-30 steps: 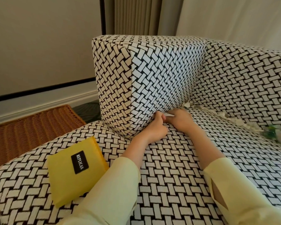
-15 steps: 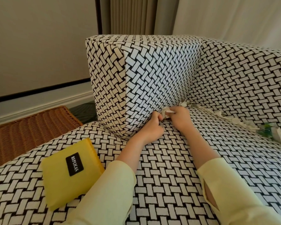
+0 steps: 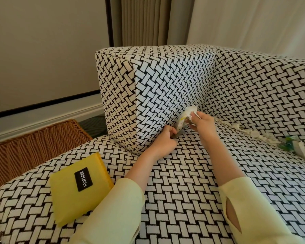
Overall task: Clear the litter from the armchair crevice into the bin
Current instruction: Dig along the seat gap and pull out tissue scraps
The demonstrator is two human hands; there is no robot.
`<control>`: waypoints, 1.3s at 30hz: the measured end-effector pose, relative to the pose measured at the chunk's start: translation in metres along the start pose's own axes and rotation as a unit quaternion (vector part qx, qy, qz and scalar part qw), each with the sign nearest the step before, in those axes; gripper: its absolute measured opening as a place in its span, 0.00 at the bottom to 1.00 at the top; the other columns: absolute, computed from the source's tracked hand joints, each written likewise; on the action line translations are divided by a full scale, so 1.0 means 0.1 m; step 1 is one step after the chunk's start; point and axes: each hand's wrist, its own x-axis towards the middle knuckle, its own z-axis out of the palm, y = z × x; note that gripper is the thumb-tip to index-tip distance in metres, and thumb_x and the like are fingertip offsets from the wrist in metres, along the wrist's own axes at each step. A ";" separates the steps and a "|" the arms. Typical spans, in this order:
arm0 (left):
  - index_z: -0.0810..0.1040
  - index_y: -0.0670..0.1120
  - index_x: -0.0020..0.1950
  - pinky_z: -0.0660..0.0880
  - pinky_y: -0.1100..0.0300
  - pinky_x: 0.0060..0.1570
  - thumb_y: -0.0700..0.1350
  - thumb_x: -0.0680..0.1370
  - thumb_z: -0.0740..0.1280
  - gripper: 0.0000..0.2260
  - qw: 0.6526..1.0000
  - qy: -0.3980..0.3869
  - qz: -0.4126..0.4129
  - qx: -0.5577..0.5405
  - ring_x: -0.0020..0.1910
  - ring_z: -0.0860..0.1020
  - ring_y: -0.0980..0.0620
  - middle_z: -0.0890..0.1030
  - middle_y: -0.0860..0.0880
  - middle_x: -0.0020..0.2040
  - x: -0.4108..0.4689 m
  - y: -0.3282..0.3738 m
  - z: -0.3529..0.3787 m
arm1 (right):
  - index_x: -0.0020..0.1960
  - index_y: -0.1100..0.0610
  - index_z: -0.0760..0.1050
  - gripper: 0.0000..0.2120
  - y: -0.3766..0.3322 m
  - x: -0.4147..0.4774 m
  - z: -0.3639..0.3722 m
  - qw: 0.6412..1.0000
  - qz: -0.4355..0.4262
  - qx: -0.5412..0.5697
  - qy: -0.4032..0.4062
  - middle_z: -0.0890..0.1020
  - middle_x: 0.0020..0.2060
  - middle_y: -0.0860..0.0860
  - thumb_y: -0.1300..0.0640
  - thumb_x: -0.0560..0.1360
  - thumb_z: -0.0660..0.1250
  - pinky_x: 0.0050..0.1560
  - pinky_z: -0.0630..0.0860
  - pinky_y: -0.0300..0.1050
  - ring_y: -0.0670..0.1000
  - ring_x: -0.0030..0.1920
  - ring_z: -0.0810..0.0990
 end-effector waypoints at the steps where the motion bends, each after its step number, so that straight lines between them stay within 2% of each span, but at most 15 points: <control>1: 0.64 0.50 0.55 0.68 0.60 0.47 0.32 0.74 0.57 0.15 1.000 0.004 -0.003 -0.013 0.52 0.70 0.53 0.68 0.49 0.59 0.00 0.01 0.00 | 0.49 0.63 0.75 0.07 0.00 0.01 0.00 1.000 0.009 0.025 -0.005 0.79 0.44 0.55 0.63 0.79 0.58 0.46 0.77 0.39 0.49 0.43 0.78; 4: 0.65 0.48 0.54 0.69 0.58 0.49 0.30 0.73 0.56 0.16 0.999 0.013 -0.009 -0.044 0.55 0.69 0.53 0.70 0.46 0.65 -0.02 0.02 0.01 | 0.63 0.70 0.70 0.15 -0.02 0.01 0.01 0.994 0.044 0.101 -0.015 0.78 0.55 0.61 0.64 0.79 0.58 0.54 0.77 0.46 0.52 0.46 0.80; 7: 0.65 0.48 0.54 0.71 0.56 0.57 0.28 0.72 0.55 0.17 0.998 0.013 -0.010 -0.055 0.58 0.68 0.55 0.68 0.46 0.70 -0.03 0.04 0.02 | 0.59 0.70 0.71 0.12 -0.05 -0.03 0.01 0.988 0.049 0.146 -0.032 0.78 0.52 0.60 0.66 0.79 0.56 0.54 0.77 0.46 0.54 0.48 0.78; 9: 0.65 0.48 0.53 0.70 0.56 0.56 0.28 0.72 0.54 0.17 0.998 0.020 -0.007 -0.054 0.57 0.70 0.56 0.68 0.46 0.70 -0.04 0.04 0.03 | 0.55 0.68 0.73 0.10 -0.06 -0.08 0.00 0.980 0.050 0.185 -0.045 0.78 0.49 0.60 0.66 0.78 0.55 0.52 0.75 0.47 0.54 0.49 0.77; 13: 0.65 0.48 0.52 0.70 0.59 0.43 0.29 0.73 0.55 0.15 0.997 0.041 0.002 -0.059 0.39 0.68 0.61 0.71 0.48 0.64 -0.10 0.06 0.05 | 0.54 0.68 0.72 0.10 -0.08 -0.14 -0.01 0.970 0.046 0.234 -0.054 0.77 0.45 0.59 0.64 0.78 0.55 0.53 0.76 0.48 0.53 0.45 0.77; 15: 0.66 0.47 0.52 0.68 0.64 0.37 0.30 0.74 0.55 0.14 0.995 0.064 0.010 -0.072 0.38 0.69 0.59 0.71 0.51 0.58 -0.14 0.08 0.04 | 0.51 0.67 0.73 0.10 -0.13 -0.20 -0.01 0.963 0.037 0.257 -0.069 0.78 0.44 0.58 0.63 0.78 0.55 0.48 0.78 0.46 0.53 0.44 0.77; 17: 0.68 0.46 0.52 0.69 0.66 0.41 0.36 0.78 0.55 0.07 0.985 0.091 0.008 -0.145 0.42 0.73 0.58 0.72 0.52 0.54 -0.16 0.10 0.04 | 0.47 0.65 0.74 0.09 -0.20 -0.28 0.02 0.953 0.037 0.292 -0.072 0.78 0.40 0.56 0.64 0.78 0.55 0.44 0.80 0.44 0.51 0.41 0.78; 18: 0.70 0.46 0.49 0.70 0.65 0.46 0.41 0.80 0.54 0.05 0.970 0.101 0.000 -0.222 0.47 0.74 0.56 0.74 0.51 0.51 -0.18 0.14 0.04 | 0.45 0.64 0.74 0.09 -0.21 -0.32 0.04 0.945 0.043 0.316 -0.067 0.77 0.38 0.55 0.65 0.78 0.55 0.43 0.81 0.44 0.50 0.40 0.77; 21: 0.69 0.45 0.43 0.66 0.57 0.59 0.53 0.81 0.52 0.15 0.882 0.129 -0.053 -0.451 0.52 0.72 0.49 0.75 0.49 0.47 -0.21 0.26 0.09 | 0.42 0.63 0.73 0.09 -0.26 -0.43 0.12 0.909 0.081 0.405 -0.052 0.75 0.37 0.55 0.67 0.77 0.56 0.44 0.81 0.46 0.49 0.38 0.75; 24: 0.71 0.40 0.54 0.72 0.57 0.53 0.54 0.81 0.52 0.18 0.808 0.119 -0.078 -0.572 0.47 0.74 0.48 0.75 0.45 0.45 -0.26 0.39 0.10 | 0.40 0.63 0.72 0.09 -0.24 -0.51 0.21 0.886 0.142 0.440 -0.030 0.72 0.36 0.55 0.67 0.77 0.55 0.42 0.81 0.47 0.48 0.37 0.72; 26: 0.73 0.39 0.57 0.74 0.59 0.43 0.52 0.80 0.54 0.18 0.795 0.101 -0.079 -0.593 0.42 0.74 0.49 0.75 0.43 0.43 -0.30 0.44 0.06 | 0.40 0.62 0.71 0.10 -0.24 -0.55 0.26 0.883 0.192 0.428 -0.018 0.72 0.35 0.54 0.64 0.78 0.55 0.36 0.80 0.41 0.47 0.36 0.72; 28: 0.75 0.39 0.55 0.73 0.59 0.41 0.51 0.78 0.56 0.17 0.799 0.092 -0.079 -0.589 0.40 0.74 0.50 0.76 0.44 0.42 -0.31 0.45 0.02 | 0.41 0.62 0.69 0.10 -0.24 -0.58 0.29 0.882 0.227 0.413 -0.028 0.71 0.35 0.52 0.60 0.79 0.55 0.29 0.77 0.35 0.46 0.34 0.72; 32: 0.75 0.42 0.46 0.73 0.59 0.37 0.51 0.78 0.59 0.14 0.812 0.075 -0.093 -0.571 0.37 0.74 0.51 0.75 0.45 0.39 -0.38 0.48 -0.01 | 0.47 0.62 0.74 0.07 -0.22 -0.60 0.34 0.952 0.169 0.247 -0.065 0.73 0.31 0.51 0.63 0.78 0.58 0.33 0.75 0.42 0.46 0.31 0.73; 35: 0.75 0.41 0.52 0.73 0.54 0.45 0.53 0.77 0.58 0.17 0.816 0.077 -0.114 -0.562 0.44 0.74 0.46 0.74 0.42 0.41 -0.43 0.46 -0.04 | 0.41 0.60 0.74 0.06 -0.17 -0.58 0.39 0.984 0.164 0.044 -0.047 0.76 0.35 0.53 0.59 0.75 0.64 0.36 0.74 0.43 0.50 0.35 0.75; 39: 0.72 0.41 0.44 0.68 0.48 0.59 0.56 0.77 0.57 0.18 0.798 0.077 -0.164 -0.574 0.55 0.74 0.43 0.74 0.40 0.48 -0.49 0.41 -0.02 | 0.37 0.57 0.75 0.08 -0.10 -0.64 0.37 0.974 0.163 -0.133 -0.088 0.76 0.34 0.53 0.54 0.72 0.67 0.38 0.73 0.44 0.52 0.35 0.73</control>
